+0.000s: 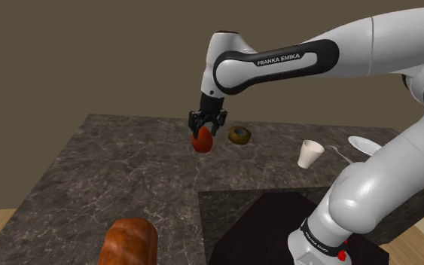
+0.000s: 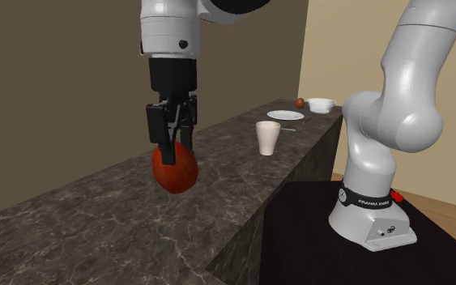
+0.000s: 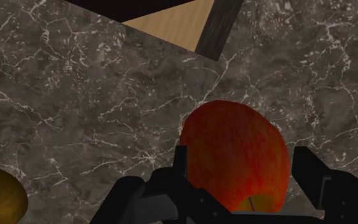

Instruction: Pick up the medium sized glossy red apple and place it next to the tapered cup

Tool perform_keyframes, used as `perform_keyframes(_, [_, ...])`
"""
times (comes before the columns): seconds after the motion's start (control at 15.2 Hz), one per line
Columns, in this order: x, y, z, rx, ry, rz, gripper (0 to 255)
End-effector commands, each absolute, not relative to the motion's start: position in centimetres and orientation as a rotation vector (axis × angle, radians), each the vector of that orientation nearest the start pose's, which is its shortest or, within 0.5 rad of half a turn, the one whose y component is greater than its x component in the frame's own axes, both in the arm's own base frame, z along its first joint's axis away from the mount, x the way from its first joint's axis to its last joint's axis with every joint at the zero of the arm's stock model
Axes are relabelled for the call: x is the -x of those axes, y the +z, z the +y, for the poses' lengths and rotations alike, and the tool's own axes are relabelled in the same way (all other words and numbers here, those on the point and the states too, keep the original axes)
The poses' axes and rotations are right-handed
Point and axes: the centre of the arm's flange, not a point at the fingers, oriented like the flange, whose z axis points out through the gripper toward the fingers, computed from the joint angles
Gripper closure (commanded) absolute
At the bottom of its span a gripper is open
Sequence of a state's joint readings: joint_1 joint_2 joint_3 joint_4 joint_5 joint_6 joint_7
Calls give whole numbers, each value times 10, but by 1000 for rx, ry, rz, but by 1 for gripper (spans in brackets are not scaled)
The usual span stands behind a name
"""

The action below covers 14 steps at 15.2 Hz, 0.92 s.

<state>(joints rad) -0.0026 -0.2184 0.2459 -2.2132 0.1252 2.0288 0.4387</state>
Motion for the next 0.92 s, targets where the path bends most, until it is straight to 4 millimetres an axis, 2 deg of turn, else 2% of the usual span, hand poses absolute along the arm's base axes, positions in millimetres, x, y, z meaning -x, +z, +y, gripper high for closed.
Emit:
perform_keyframes(0.0, [-471, 481, 130, 3050, -11, 389, 255])
perform_keyframes(0.2, [-471, 496, 130, 3050, -11, 389, 255])
perform_keyframes(0.86, [-420, 496, 8, 3050, -11, 389, 255])
